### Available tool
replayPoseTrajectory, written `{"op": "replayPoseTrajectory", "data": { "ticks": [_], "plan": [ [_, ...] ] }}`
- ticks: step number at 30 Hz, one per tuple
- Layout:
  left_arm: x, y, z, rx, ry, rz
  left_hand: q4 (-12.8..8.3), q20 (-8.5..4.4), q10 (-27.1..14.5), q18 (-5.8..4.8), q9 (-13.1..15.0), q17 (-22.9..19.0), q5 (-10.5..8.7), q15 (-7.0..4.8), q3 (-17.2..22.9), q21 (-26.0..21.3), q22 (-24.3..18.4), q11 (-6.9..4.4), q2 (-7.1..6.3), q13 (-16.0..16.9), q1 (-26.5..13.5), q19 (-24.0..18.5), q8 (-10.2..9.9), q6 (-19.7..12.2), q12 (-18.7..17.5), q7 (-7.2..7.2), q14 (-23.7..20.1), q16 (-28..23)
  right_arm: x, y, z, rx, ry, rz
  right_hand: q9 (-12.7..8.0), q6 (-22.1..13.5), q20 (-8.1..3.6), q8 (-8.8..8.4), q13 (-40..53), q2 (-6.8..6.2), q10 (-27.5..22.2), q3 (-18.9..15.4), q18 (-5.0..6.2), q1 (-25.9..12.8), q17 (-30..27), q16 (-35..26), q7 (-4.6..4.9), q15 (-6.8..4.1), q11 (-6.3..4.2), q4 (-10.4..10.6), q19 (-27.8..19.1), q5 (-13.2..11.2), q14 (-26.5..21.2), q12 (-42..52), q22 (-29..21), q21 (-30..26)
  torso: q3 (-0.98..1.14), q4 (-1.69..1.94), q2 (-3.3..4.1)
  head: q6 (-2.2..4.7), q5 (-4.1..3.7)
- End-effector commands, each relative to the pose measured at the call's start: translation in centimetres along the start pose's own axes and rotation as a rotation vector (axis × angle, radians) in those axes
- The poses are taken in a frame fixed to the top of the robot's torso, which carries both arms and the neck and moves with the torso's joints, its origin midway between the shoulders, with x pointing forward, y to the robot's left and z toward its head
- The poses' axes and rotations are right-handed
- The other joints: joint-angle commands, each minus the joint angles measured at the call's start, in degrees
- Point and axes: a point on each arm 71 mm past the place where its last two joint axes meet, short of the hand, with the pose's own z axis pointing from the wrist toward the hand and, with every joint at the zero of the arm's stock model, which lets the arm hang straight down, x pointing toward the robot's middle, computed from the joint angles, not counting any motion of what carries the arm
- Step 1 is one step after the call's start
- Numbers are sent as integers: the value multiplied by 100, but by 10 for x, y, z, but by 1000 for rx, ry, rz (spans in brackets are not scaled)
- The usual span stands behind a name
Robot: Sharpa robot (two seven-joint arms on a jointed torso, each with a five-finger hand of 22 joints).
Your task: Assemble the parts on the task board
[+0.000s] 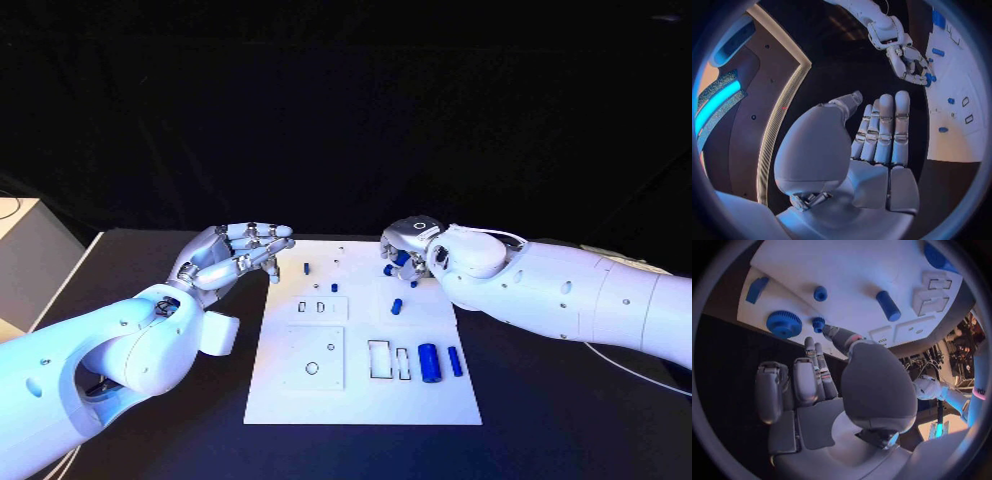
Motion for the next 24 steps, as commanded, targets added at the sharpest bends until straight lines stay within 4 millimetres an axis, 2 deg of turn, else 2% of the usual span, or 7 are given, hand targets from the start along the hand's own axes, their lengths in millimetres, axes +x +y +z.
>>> {"op": "replayPoseTrajectory", "data": {
  "ticks": [1,9,14,24],
  "plan": [
    [3,-2,0,6,20,-4,18,-11,-13,82,6,10,-21,-2,34,42,12,32,-7,6,-76,-35,10,-21,-21,9,29,30,3,0,1,-6,22,-17,5,-7,3,-4,8,34,-16,6,-110,29,5,15,10,4,-9,27,104,27,198,-2,421,28,-9,20,36,2,-9],
    [3,-2,0,6,20,-4,20,-10,-15,81,6,11,-21,-1,34,45,14,33,-7,7,-80,-36,9,-23,-22,10,29,32,5,1,1,-7,27,-14,14,-4,3,-1,11,46,-11,9,-109,21,0,19,28,4,-8,45,100,36,196,-2,421,28,-7,8,67,5,-2],
    [2,-2,0,6,18,-3,20,-10,-15,81,6,11,-21,-1,34,45,14,33,-7,7,-80,-36,9,-23,-22,10,29,32,5,2,1,-10,29,-13,24,6,3,6,15,60,0,16,-108,17,-1,25,35,4,-9,61,97,48,194,1,420,28,0,10,81,3,4],
    [2,-3,-1,5,16,-2,27,-8,-19,81,8,14,-18,1,41,55,20,35,4,8,-89,-41,10,-24,-22,12,27,39,5,3,2,-15,35,-2,63,49,11,32,22,127,28,77,-107,22,-2,45,80,16,9,116,86,92,185,-2,426,31,-2,17,107,16,15]
  ]
}}
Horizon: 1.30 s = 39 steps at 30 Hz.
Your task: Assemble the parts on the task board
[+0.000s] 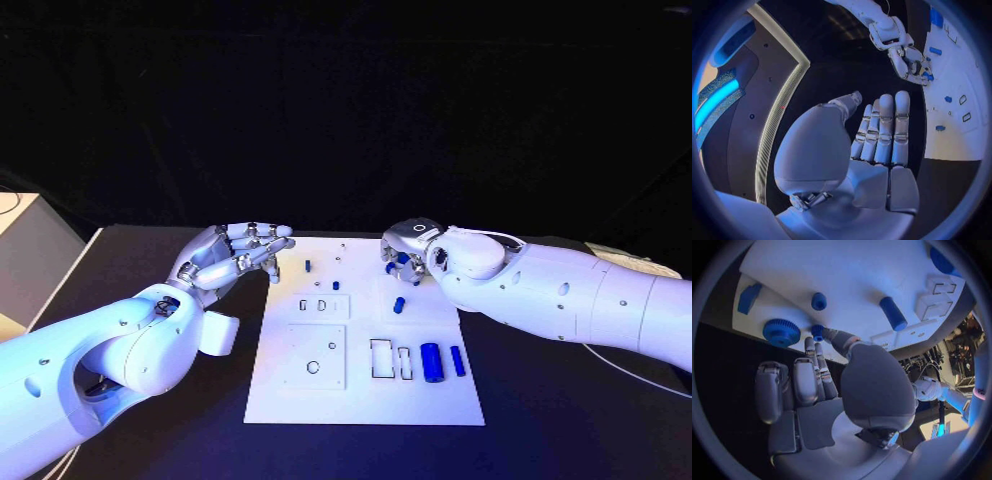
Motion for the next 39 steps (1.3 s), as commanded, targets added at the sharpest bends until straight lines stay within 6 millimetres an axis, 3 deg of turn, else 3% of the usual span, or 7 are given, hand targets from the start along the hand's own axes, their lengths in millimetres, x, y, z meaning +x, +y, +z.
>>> {"op": "replayPoseTrajectory", "data": {
  "ticks": [1,20,31,39],
  "plan": [
    [2,-1,0,6,16,-3,11,-8,-19,82,10,10,-18,1,25,33,8,35,5,9,-44,-41,10,-24,-22,12,27,40,2,2,0,-14,23,-2,14,10,12,34,9,77,28,8,-108,7,-4,37,39,18,11,50,86,36,184,-4,428,31,-1,6,17,11,0],
    [1,-1,-1,1,13,-3,13,-7,-20,82,11,11,-17,1,28,36,10,36,9,9,-46,-42,10,-24,-23,13,26,42,3,0,1,-9,27,7,84,123,36,98,8,164,47,109,-105,28,-19,56,75,41,34,107,68,81,168,-5,432,31,-1,0,49,16,11],
    [1,-2,-1,1,13,-5,10,-5,-27,83,12,14,-14,2,39,47,16,37,17,10,-42,-48,8,-29,-25,15,22,48,-5,4,-1,-26,-86,33,285,421,-17,309,79,352,442,392,-135,271,16,132,-15,-38,-74,-8,130,-132,165,57,606,136,-2,-1,56,38,12],
    [0,-2,-1,-1,12,-5,6,-4,-34,83,13,16,-12,3,48,54,19,38,23,10,-37,-51,6,-35,-27,16,20,51,-12,4,-3,18,-173,59,321,452,-33,342,95,368,502,393,-138,273,16,138,-26,-53,-91,-17,134,-152,164,59,622,144,-6,0,59,69,21]
  ]
}}
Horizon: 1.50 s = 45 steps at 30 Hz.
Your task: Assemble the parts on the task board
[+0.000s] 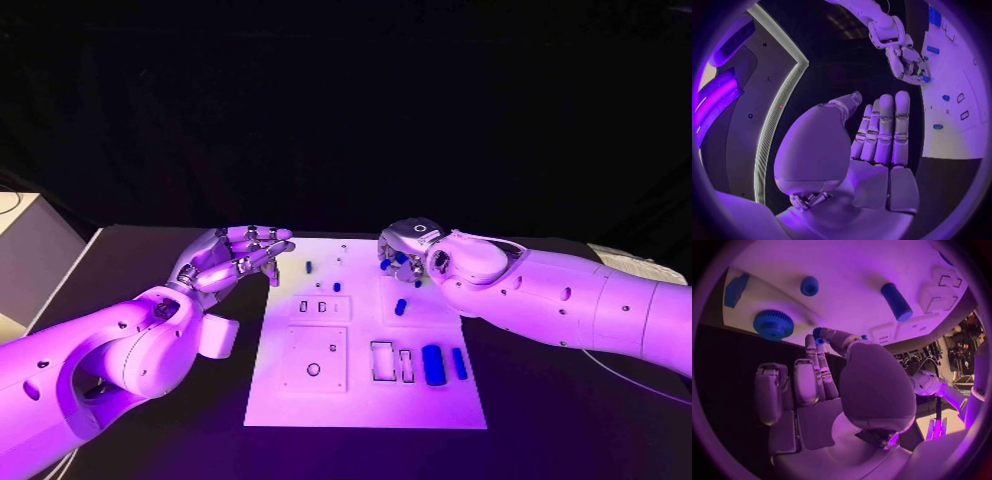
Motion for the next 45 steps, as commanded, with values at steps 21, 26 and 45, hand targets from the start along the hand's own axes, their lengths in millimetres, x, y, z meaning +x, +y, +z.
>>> {"op": "replayPoseTrajectory", "data": {
  "ticks": [21,26,45],
  "plan": [
    [1,-1,0,0,16,-10,-10,-4,-13,83,5,7,-12,2,32,30,5,17,23,5,-37,-51,6,-34,-28,16,20,29,-16,26,31,67,-136,31,47,18,-40,42,-5,15,36,3,-74,-20,6,33,-4,-33,5,28,94,-116,143,-29,635,40,-13,20,42,70,7],
    [3,-1,0,1,20,-12,-17,-2,-21,83,7,10,-13,3,41,41,11,20,22,6,-32,-58,4,-40,-30,18,15,35,-17,31,37,65,-144,29,48,16,-40,42,-5,13,35,3,-74,-20,12,36,-4,-33,5,27,93,-116,144,-30,634,39,-23,37,52,61,13],
    [8,-2,1,2,33,-20,-17,-2,-21,83,7,10,-13,3,41,41,11,20,22,6,-32,-58,4,-40,-30,18,15,35,-19,39,48,65,-147,33,52,3,-39,37,-6,3,29,0,-76,-35,20,43,2,-30,10,33,96,-118,145,-39,642,43,-98,159,114,99,-2]
  ]
}}
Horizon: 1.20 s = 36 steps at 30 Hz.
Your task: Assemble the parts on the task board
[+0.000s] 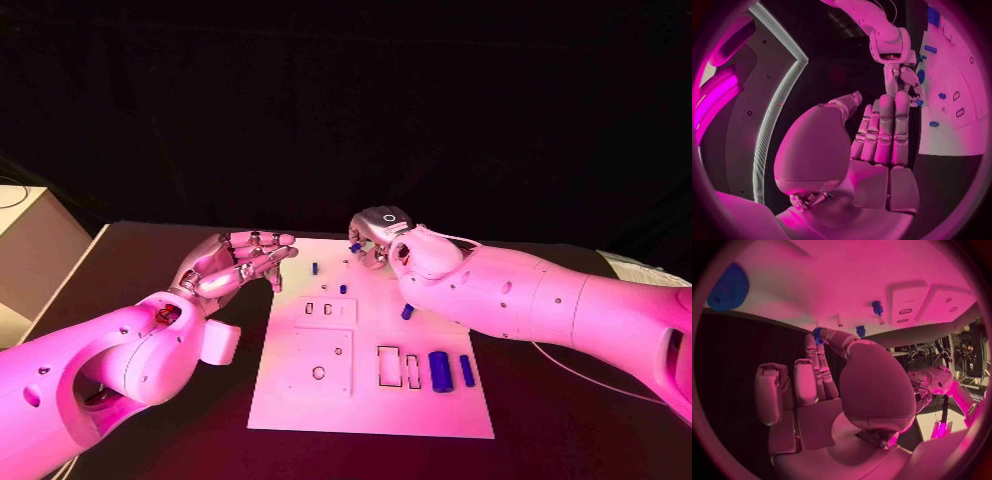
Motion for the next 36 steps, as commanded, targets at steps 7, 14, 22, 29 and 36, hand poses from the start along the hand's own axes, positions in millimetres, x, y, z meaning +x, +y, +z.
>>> {"op": "replayPoseTrajectory", "data": {
  "ticks": [7,14,22,29,36],
  "plan": [
    [4,-2,0,5,25,-12,-1,19,-21,84,10,5,-13,3,25,20,6,20,21,8,-32,-37,4,-40,-30,18,15,35,0,0,4,6,-2,-7,15,5,-38,21,6,-2,25,1,-88,-51,7,25,-5,-28,11,44,99,7,147,-44,650,25,-30,61,55,22,1],
    [5,-2,0,5,27,-13,-1,19,-21,84,10,5,-13,3,25,20,6,20,21,8,-32,-37,4,-40,-30,18,15,35,0,-3,7,15,0,-12,17,0,-38,20,5,-2,21,2,-85,-57,3,23,-4,-26,13,48,93,7,146,-47,641,18,-46,68,88,19,-22],
    [5,-2,0,4,28,-14,-1,19,-21,84,10,5,-13,3,25,20,6,20,21,8,-32,-37,4,-40,-30,18,15,35,0,-3,8,15,4,-13,21,-19,-35,12,3,-15,5,0,-84,-72,1,24,0,-23,18,55,88,8,144,-55,635,13,-63,80,131,31,-26],
    [5,-2,1,4,28,-14,-1,19,-21,84,10,5,-13,3,25,20,6,20,21,8,-32,-37,4,-40,-30,18,15,35,0,-4,8,6,10,-9,1,-289,13,-138,-51,-220,-268,-41,-38,-209,-180,-78,82,48,99,118,-45,-35,84,-76,444,-127,-62,76,135,24,-18],
    [4,-2,0,3,26,-13,-7,24,-31,84,17,11,-17,9,38,47,20,25,16,12,-39,-55,3,-49,-30,22,2,47,-1,-8,6,9,-5,-3,-88,-863,135,-551,-122,-138,-1259,-1546,155,172,-1020,-644,34,145,249,378,-503,-258,-120,-24,-375,-818,-58,70,135,26,-1]
  ]
}}
